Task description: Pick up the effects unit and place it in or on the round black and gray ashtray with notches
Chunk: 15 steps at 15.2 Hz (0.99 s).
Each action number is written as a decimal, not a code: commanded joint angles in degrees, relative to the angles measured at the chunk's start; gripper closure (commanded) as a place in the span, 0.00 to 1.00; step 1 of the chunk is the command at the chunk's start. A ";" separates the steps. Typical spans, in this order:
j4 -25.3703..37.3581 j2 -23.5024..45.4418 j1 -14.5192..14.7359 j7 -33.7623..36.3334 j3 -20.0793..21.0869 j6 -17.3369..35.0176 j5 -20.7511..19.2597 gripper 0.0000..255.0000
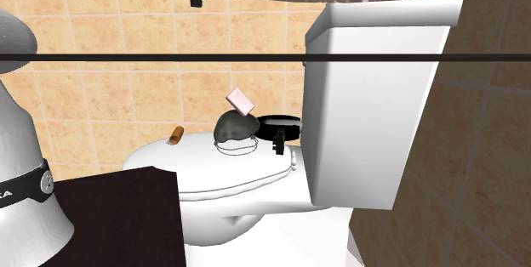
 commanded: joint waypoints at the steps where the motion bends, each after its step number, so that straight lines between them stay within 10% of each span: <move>1: 0.00 0.00 0.00 0.00 0.00 0.00 0.00 0.00; 15: -3.56 22.88 3.31 4.63 6.90 27.59 3.35 0.00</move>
